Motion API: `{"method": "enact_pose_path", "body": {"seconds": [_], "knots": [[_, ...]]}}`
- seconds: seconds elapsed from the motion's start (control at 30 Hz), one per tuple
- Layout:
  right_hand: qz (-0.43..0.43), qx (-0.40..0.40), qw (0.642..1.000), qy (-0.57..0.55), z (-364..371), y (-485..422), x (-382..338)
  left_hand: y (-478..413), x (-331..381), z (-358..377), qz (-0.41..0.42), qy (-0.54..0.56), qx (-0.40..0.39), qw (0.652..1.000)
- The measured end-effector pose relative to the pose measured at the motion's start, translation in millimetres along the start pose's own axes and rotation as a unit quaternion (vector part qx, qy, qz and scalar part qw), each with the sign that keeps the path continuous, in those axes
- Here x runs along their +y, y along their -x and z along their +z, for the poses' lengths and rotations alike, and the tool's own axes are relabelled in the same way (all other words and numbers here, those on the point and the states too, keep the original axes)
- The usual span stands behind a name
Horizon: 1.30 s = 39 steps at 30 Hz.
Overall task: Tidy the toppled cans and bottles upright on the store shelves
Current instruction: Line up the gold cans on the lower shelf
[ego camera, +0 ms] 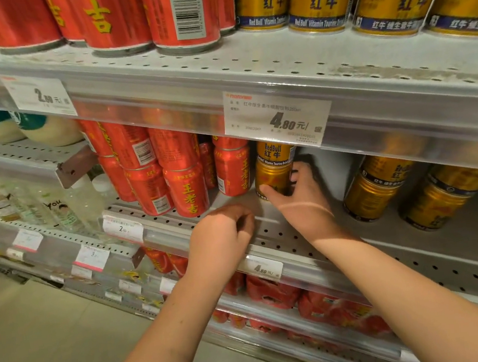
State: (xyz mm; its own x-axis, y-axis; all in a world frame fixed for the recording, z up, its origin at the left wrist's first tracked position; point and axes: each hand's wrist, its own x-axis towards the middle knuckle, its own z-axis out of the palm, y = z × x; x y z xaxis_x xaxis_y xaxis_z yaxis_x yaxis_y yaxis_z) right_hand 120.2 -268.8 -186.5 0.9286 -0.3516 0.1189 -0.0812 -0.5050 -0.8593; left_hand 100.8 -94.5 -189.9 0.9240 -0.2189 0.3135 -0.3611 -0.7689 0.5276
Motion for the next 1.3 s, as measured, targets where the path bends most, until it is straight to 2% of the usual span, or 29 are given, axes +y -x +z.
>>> {"method": "enact_pose_path", "body": {"seconds": [0.17,0.33,0.57,0.67,0.77,0.87,0.9,0.97,1.03,1.13,1.2,1.3], "knots": [[0.005,-0.083,0.996,-0.029,-12,3,4,-4,-2,1,-0.013,0.008,-0.003,1.000],[0.012,-0.129,0.992,-0.013,-24,11,10,-3,-3,4,-0.012,0.005,0.011,1.000],[-0.018,-0.048,0.998,0.028,-57,44,27,-5,-3,8,-0.012,-0.008,0.001,1.000],[-0.013,0.023,0.999,0.026,-86,58,39,-3,7,12,-0.017,0.010,0.011,1.000],[0.012,0.116,0.993,0.010,-108,70,51,5,43,25,-0.024,0.159,0.011,0.987],[0.035,0.145,0.989,-0.013,-118,80,61,2,93,42,-0.026,0.329,-0.025,0.944],[0.040,0.149,0.988,-0.019,-120,81,64,-2,107,46,-0.021,0.349,-0.033,0.936],[0.061,0.144,0.987,-0.022,-124,79,66,-14,131,50,-0.002,0.320,-0.050,0.946],[0.090,0.107,0.990,-0.003,-125,75,65,-25,150,53,0.005,0.301,-0.087,0.950],[0.085,0.064,0.994,0.020,-120,68,62,-36,174,54,-0.016,0.324,-0.127,0.937],[0.072,0.055,0.995,0.042,-123,62,63,-39,183,55,-0.006,0.328,-0.106,0.939],[0.061,0.030,0.998,-0.013,-131,53,70,-40,178,53,-0.004,0.329,-0.087,0.940]]}}
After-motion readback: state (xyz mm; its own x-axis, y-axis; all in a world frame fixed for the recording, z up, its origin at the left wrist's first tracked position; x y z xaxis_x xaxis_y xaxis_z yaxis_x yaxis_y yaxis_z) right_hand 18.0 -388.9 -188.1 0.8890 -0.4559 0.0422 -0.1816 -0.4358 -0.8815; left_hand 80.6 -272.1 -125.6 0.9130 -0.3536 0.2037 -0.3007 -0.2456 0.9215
